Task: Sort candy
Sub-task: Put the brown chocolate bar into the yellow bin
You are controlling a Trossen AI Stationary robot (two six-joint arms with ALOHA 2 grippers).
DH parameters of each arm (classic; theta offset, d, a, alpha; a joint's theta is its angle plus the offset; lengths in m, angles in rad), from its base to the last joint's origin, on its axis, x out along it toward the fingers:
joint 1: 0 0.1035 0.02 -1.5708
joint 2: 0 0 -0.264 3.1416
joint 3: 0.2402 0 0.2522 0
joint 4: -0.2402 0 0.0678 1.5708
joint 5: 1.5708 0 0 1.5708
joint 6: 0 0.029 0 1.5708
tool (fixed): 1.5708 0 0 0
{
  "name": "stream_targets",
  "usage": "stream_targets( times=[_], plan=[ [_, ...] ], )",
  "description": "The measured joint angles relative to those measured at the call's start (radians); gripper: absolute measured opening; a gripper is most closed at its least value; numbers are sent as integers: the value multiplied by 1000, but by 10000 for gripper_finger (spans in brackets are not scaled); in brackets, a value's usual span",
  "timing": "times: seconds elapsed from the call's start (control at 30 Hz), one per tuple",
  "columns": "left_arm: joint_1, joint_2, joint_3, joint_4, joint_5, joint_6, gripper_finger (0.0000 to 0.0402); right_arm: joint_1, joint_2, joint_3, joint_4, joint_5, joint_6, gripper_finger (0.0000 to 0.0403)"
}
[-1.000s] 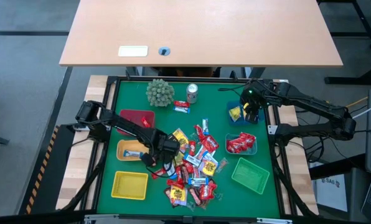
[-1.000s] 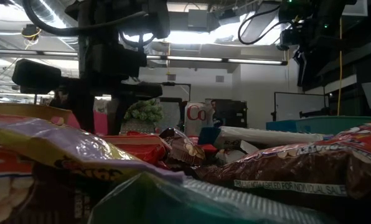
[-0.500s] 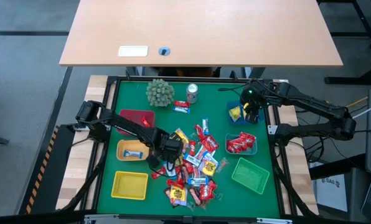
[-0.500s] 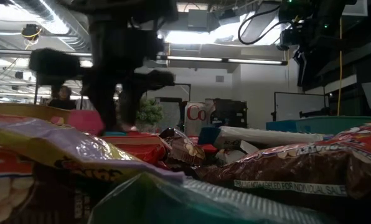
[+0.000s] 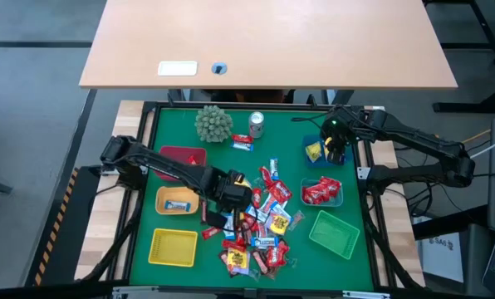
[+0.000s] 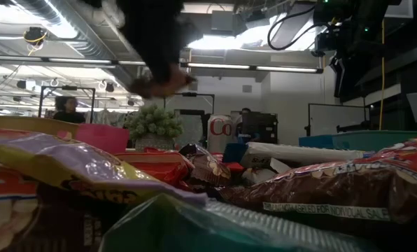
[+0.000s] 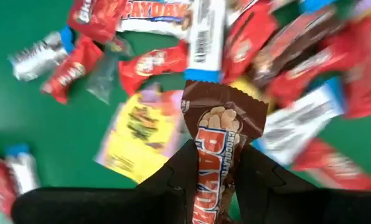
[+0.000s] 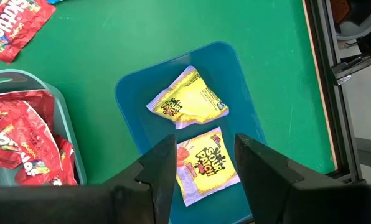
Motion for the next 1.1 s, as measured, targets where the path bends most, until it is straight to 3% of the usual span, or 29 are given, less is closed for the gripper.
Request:
stream_targets(
  times=[0.17, 0.4, 0.6, 0.83, 1.1],
  plan=[
    [-54, 0, 59, -83, 146, -280, 71, 0, 0, 0, 0, 0, 0, 160],
    [-154, 0, 61, -205, 251, -615, 71, 0, 0, 0, 0, 0, 0, 160],
    [-262, 0, 61, -330, 259, -828, 71, 0, 0, 0, 0, 0, 0, 160],
    [-372, 0, 61, -367, 258, -1009, 71, 0, 0, 0, 0, 0, 0, 160],
    [-432, 0, 60, -436, 257, -1315, 90, 0, 0, 0, 0, 0, 0, 160]
  ],
)
